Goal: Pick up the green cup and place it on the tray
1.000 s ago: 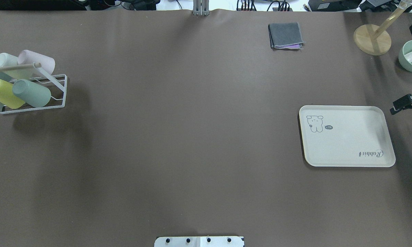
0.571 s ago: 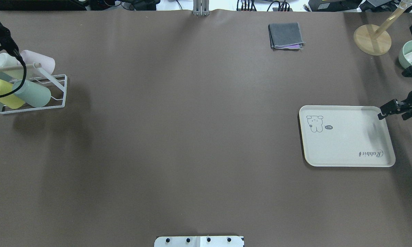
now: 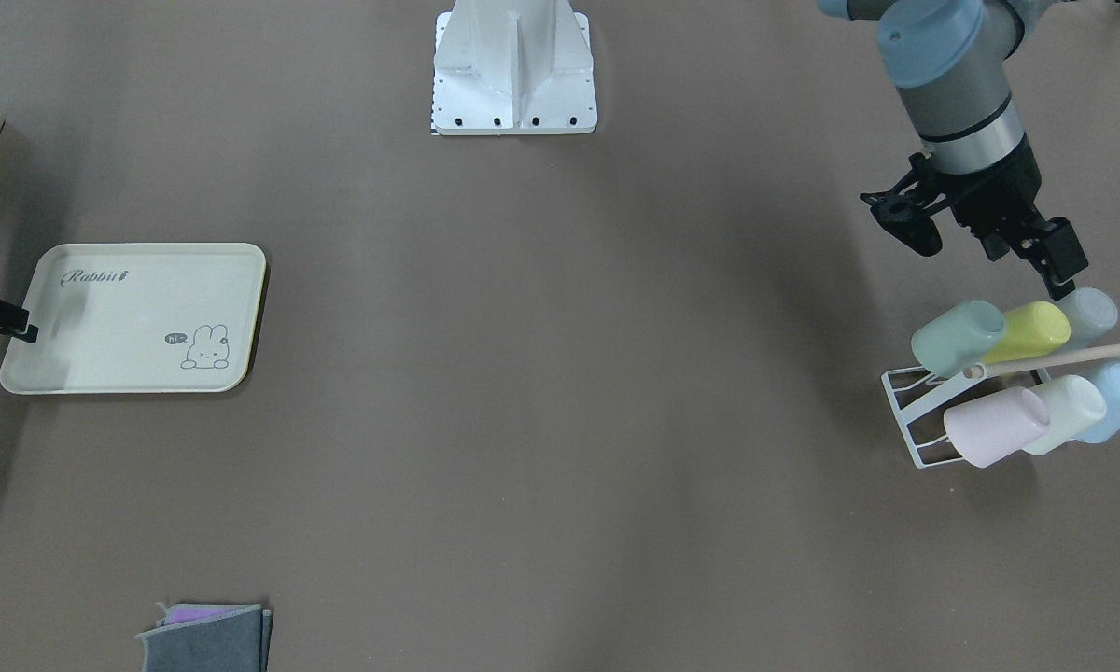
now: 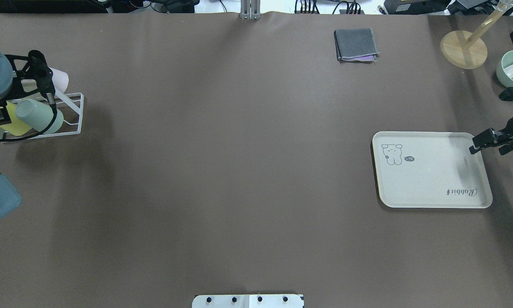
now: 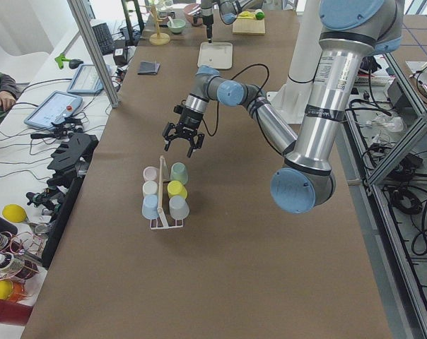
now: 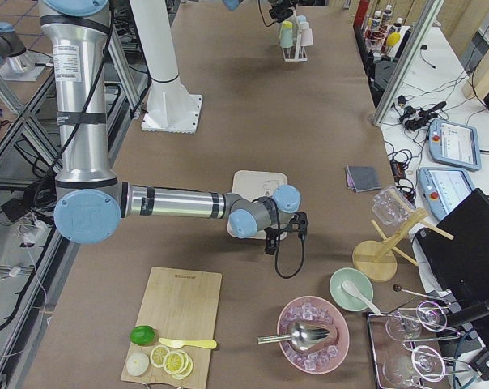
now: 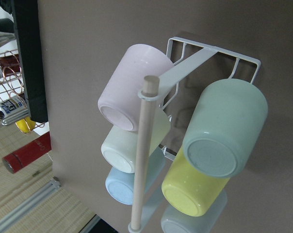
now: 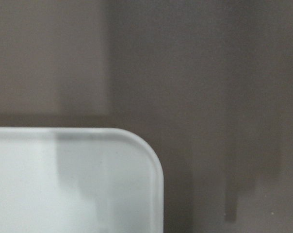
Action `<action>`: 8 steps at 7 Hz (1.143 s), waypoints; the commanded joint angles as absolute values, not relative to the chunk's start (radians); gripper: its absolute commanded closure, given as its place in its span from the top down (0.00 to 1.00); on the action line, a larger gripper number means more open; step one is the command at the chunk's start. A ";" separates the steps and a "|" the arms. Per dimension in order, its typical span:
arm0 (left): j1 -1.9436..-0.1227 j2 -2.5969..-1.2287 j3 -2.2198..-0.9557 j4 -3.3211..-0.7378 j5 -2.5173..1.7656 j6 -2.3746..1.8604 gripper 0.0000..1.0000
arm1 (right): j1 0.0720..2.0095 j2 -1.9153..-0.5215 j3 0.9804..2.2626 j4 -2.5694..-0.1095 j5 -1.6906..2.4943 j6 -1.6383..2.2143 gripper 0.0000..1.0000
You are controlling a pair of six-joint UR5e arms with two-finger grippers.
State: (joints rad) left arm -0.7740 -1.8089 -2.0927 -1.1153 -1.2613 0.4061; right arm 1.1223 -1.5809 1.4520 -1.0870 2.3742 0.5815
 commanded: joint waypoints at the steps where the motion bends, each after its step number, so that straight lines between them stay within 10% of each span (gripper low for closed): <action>1: -0.704 -1.812 -2.088 -1.053 -1.192 0.486 0.99 | 1.076 -1.644 1.477 -0.973 2.362 0.658 0.94; 3: -0.629 -1.809 -2.053 -1.039 -1.106 0.514 0.99 | 1.057 -1.649 1.479 -0.969 2.339 0.661 0.77; 5: -0.581 -1.850 -1.937 -1.025 -1.010 0.585 0.99 | 1.057 -1.655 1.486 -0.969 2.347 0.661 0.00; 8: -0.559 -1.832 -1.907 -1.026 -0.898 0.684 0.99 | 1.058 -1.689 1.525 -0.968 2.359 0.661 0.00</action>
State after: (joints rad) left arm -0.5750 -1.8376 -1.9338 -1.0258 -0.9465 0.6500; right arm 1.0576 -1.6779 1.5087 -0.9686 2.3535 0.6622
